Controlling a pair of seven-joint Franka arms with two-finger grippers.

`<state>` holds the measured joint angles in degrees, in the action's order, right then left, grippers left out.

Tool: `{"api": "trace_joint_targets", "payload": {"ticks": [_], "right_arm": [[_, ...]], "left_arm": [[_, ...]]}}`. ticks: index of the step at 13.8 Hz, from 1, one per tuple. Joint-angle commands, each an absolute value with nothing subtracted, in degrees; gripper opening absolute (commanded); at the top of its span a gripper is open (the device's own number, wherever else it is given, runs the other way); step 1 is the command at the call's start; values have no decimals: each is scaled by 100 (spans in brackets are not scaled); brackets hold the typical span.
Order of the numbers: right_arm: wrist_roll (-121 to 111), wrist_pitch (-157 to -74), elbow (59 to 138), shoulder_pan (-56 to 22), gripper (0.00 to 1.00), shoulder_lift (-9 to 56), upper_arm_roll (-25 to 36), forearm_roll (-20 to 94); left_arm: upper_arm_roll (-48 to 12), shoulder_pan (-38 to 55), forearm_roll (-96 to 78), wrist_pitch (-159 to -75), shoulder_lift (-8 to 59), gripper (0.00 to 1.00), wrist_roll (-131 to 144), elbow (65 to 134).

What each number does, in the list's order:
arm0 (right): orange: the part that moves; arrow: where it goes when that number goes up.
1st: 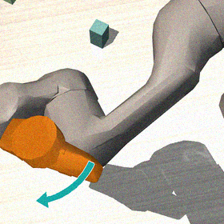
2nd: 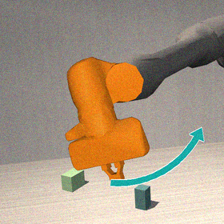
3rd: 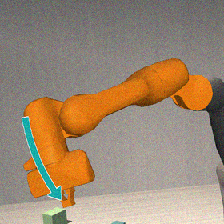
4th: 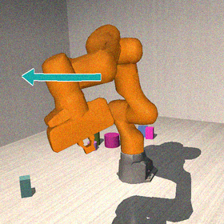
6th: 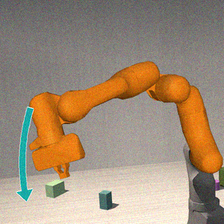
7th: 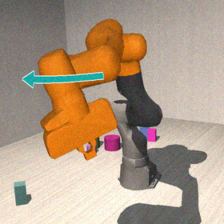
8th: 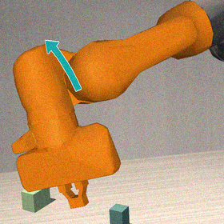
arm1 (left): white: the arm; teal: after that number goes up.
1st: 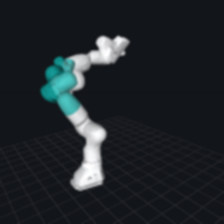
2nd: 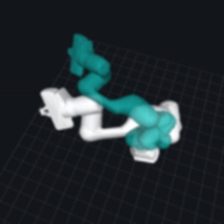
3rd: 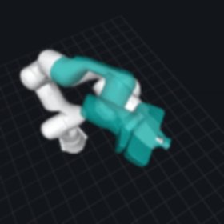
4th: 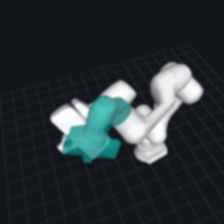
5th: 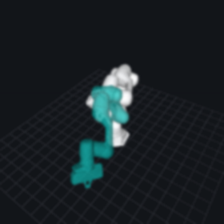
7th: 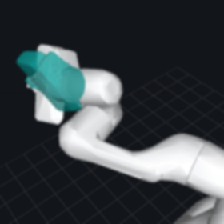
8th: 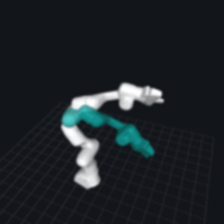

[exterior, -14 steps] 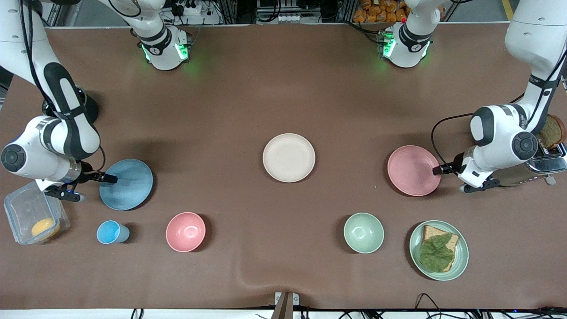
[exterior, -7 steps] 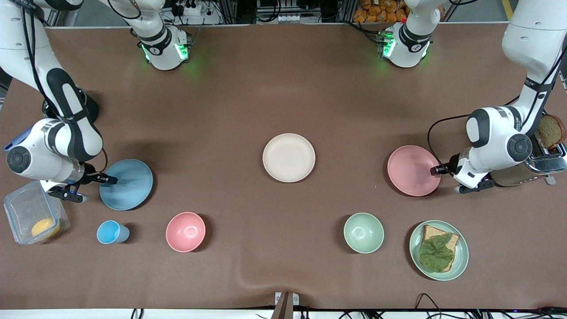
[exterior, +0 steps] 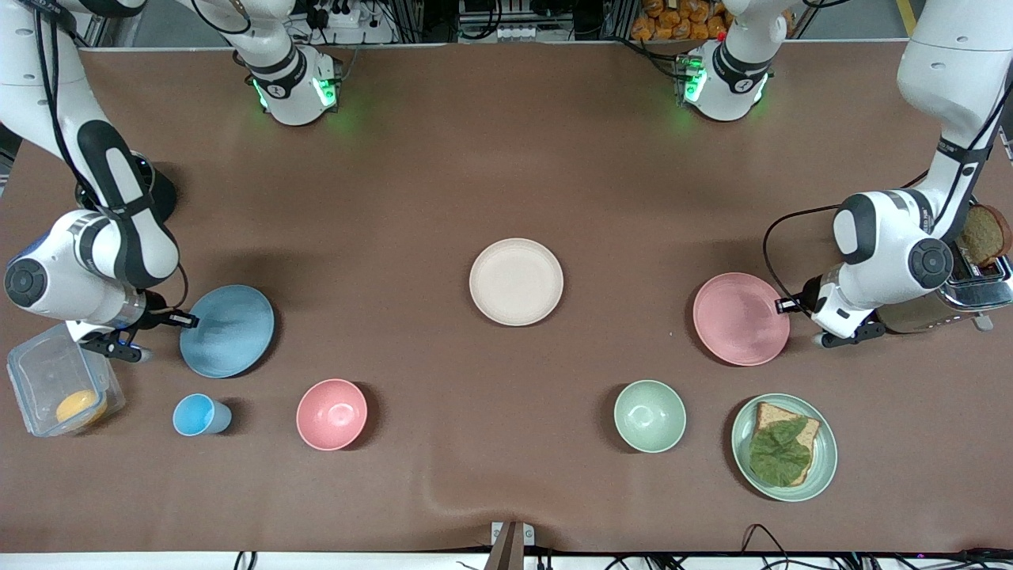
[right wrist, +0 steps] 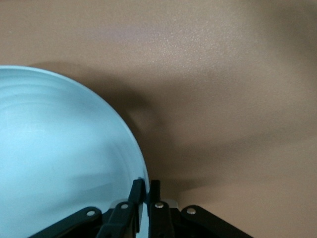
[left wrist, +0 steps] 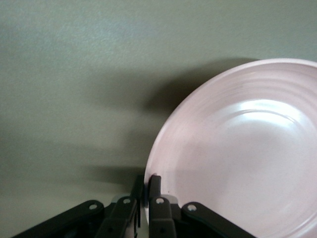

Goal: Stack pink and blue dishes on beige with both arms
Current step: 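Carry the pink plate onto the beige plate with the left gripper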

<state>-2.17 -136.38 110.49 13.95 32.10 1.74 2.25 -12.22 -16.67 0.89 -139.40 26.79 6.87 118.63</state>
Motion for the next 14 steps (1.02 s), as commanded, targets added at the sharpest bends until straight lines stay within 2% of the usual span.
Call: {"api": "trace_joint_targets", "payload": {"ticks": [1,5,9,14], "right_arm": [[-456,-13641,11074,1485,0,3147,70,316],[-510,-13159,11048,1450,0,2796,70,316],[-527,-12666,11039,1415,0,2435,62,316],[-431,-11823,11013,1161,0,1838,0,325]], "left_arm": [[-1616,-1714,-61,-13782,2243,0,791,11900],[-2423,-1714,-447,-13352,1671,0,896,11865],[-3233,-1504,-510,-13315,1731,0,2299,11629],[-3226,-197,-466,-13368,2108,0,3942,11278]]}}
